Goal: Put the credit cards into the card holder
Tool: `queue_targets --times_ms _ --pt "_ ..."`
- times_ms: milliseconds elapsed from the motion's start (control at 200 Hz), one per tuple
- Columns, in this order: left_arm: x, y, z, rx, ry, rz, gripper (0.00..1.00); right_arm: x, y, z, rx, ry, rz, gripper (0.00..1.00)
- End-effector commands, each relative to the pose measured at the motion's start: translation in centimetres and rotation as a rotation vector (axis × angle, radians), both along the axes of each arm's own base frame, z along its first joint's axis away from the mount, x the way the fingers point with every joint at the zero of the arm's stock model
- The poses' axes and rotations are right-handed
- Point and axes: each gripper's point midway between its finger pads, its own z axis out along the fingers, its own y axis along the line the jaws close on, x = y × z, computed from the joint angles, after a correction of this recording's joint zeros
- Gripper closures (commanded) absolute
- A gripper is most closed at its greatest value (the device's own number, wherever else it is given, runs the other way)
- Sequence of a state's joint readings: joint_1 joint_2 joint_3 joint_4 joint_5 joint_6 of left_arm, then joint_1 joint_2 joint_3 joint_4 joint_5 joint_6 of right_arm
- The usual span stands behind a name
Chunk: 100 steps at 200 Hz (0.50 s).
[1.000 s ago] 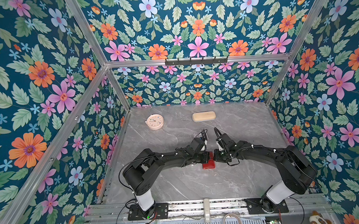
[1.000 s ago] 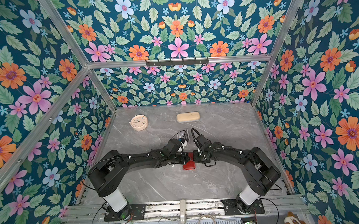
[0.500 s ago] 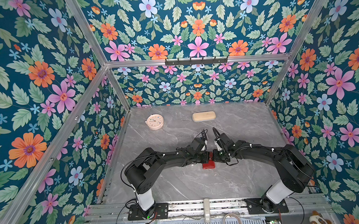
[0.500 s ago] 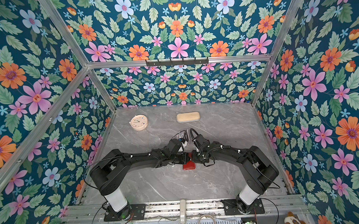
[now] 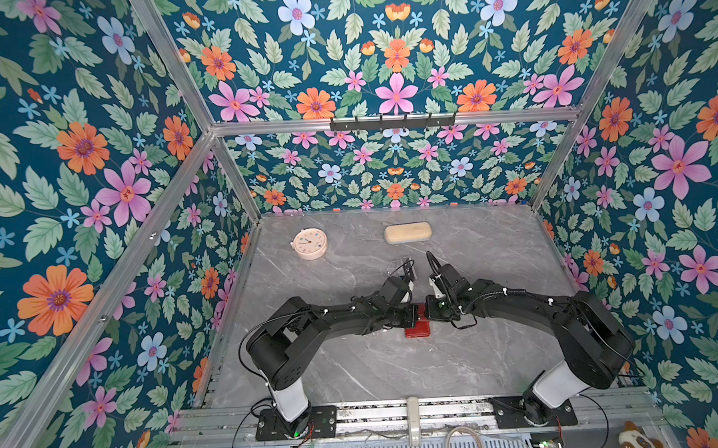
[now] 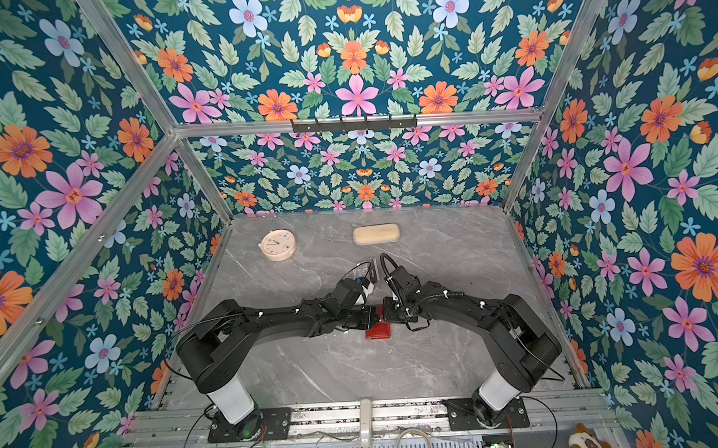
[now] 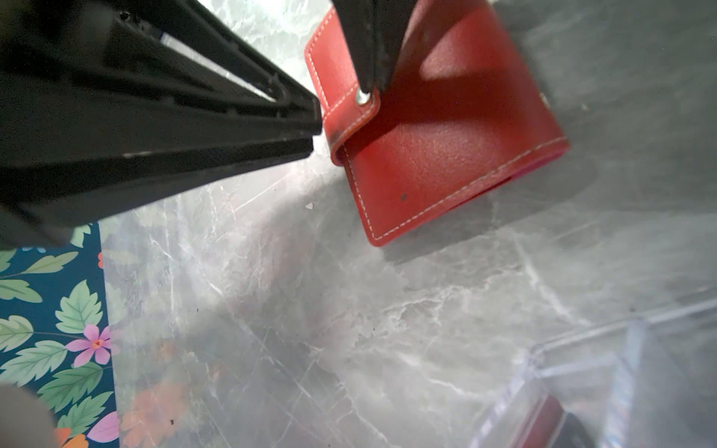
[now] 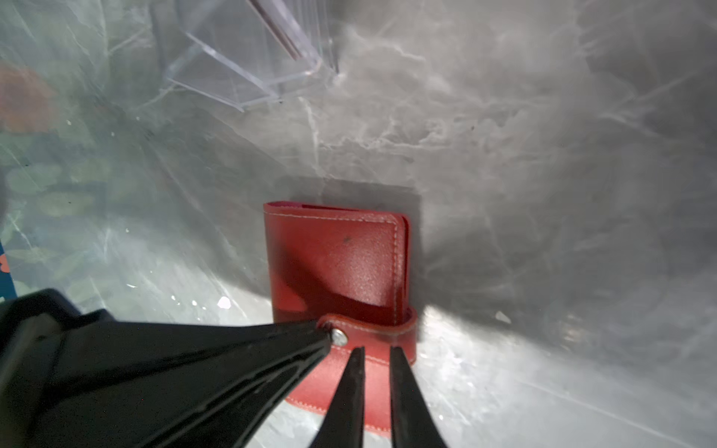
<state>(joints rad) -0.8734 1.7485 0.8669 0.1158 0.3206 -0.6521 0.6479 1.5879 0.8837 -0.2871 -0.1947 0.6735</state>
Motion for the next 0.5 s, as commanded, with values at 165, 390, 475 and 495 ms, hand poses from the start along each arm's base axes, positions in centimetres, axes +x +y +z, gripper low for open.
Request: queue_targets --times_ms 165,390,475,495 --pt "0.08 0.07 -0.22 0.007 0.003 0.005 1.0 0.31 1.21 0.33 0.045 0.003 0.019 0.87" --pt "0.05 -0.22 -0.3 -0.003 0.015 0.0 1.0 0.55 1.34 0.08 0.041 0.008 0.018 0.89" --pt "0.07 -0.17 -0.39 0.0 0.016 0.005 1.0 0.55 1.4 -0.1 0.037 0.015 0.019 0.89" --pt "0.13 -0.12 -0.4 0.002 0.017 0.008 1.0 0.57 1.36 -0.19 0.035 0.017 0.018 0.89"
